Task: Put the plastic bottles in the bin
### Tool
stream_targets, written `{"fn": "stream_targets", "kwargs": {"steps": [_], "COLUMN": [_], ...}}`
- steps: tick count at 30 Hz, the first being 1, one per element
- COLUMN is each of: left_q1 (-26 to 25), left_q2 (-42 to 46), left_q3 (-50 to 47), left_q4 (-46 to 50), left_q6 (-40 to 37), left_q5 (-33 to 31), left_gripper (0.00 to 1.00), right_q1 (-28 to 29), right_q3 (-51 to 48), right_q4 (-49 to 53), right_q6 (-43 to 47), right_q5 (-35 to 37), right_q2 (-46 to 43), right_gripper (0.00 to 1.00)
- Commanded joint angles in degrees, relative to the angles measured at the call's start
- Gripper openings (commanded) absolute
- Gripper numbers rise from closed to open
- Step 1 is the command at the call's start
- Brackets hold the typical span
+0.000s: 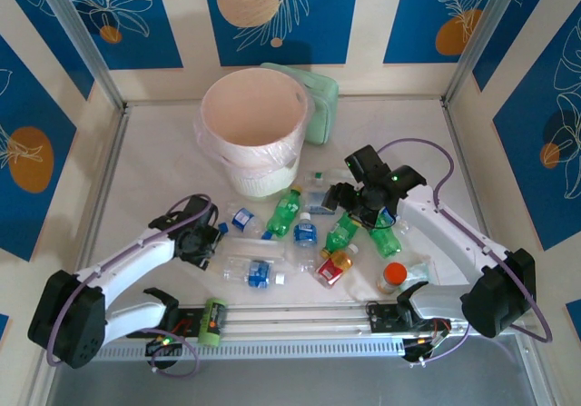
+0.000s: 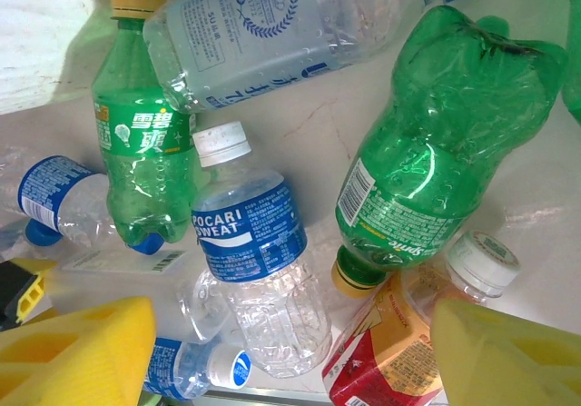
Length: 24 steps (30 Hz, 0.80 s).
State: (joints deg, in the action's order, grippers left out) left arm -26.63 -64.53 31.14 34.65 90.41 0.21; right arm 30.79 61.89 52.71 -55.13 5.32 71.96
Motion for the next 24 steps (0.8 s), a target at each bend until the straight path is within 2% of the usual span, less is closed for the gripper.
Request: {"fn": "stream_targets", "kwargs": {"steps": [1,13,24], "left_q1": [0.5,0.5,0.5], "left_q2": [-1.0,-2.4,-0.1], "left_q3": [-0.5,-1.3,-1.5], "left_q4": [-2.0,-4.9,-4.7], "left_q6": [3.4,5.0,5.7], "left_q5": [1.1,1.5,2.3], "left_gripper": [0.61,0.55,0.38], "right_q1": [0.5,0.9,1.1], "right_q3": [1.6,-0.5,-0.1], "right_q4": [0.8,0.2,-0.1], "right_q6": [-0.2,-1.0,-0.9], "right_q5": [-1.2,-0.9,-0.7], "right_q2": [0.4,-0.5,-0.4], "right_gripper": [0.80,0.79,0.79]}}
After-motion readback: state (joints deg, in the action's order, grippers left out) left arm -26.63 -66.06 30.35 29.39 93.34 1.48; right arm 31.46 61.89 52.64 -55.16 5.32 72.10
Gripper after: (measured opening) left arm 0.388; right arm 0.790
